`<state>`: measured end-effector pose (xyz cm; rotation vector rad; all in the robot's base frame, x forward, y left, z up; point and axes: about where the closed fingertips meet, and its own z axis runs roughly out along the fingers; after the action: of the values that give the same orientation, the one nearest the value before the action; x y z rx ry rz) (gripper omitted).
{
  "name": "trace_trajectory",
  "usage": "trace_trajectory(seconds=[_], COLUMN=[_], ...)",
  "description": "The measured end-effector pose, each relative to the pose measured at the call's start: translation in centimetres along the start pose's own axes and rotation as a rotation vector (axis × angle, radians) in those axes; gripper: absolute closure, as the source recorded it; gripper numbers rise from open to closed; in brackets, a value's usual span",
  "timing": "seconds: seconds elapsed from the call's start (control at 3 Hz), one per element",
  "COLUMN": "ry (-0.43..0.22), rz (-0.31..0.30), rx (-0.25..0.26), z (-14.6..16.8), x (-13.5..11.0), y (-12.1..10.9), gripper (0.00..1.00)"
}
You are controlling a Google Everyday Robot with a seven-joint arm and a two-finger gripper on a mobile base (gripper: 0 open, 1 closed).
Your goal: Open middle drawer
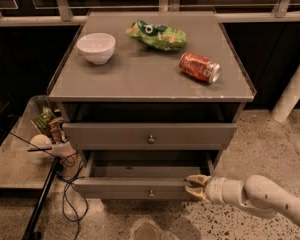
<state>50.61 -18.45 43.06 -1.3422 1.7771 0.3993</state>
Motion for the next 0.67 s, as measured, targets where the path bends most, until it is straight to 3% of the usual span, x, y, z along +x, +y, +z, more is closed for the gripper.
trace_trajectory(seconds=[0.33, 0.67], ry=[0.0, 0.0], rz=[0.0, 0.0], rx=[0.0, 0.0], z=[0.0, 0.01], x=[0.0, 0.0], y=[0.0, 0.0], gripper=[0.82, 0.58])
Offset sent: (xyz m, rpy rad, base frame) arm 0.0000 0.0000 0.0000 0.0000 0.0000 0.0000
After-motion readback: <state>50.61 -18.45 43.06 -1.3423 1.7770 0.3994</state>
